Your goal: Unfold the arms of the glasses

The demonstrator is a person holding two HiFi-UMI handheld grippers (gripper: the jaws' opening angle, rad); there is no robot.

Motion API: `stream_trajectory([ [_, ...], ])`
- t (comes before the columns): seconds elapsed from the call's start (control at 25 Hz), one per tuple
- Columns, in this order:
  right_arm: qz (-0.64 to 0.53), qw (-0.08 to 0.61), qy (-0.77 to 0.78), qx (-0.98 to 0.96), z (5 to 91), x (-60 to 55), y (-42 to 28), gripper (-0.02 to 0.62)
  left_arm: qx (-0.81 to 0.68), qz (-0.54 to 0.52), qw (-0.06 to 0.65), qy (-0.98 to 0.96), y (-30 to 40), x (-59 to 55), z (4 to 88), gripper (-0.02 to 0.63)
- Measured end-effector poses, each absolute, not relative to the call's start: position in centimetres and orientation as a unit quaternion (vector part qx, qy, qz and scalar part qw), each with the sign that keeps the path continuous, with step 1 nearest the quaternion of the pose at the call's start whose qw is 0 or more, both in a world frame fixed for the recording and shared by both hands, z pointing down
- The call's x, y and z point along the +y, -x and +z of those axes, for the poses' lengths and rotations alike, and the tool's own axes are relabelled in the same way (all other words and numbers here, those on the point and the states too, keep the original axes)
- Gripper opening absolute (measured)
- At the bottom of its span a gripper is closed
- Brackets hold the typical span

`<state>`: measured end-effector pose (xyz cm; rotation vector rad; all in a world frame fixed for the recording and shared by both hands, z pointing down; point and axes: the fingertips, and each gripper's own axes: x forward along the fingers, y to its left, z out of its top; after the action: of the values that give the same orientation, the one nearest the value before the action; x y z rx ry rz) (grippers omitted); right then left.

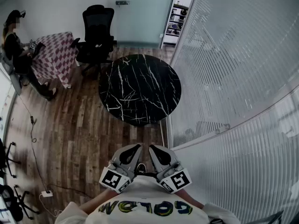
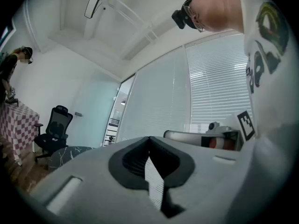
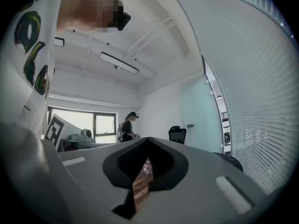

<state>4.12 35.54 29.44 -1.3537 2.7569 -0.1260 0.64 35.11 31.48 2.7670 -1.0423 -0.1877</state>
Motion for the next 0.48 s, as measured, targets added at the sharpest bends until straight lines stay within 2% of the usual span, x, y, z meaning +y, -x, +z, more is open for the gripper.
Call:
stream_trajectory([
  [0.48,-0.053,0.045,0.444,0.893,29.49,34.52,-4.80,0.002,-0.353,-0.059,0.096,-0.929,-0.94,34.34,31.78,0.003],
])
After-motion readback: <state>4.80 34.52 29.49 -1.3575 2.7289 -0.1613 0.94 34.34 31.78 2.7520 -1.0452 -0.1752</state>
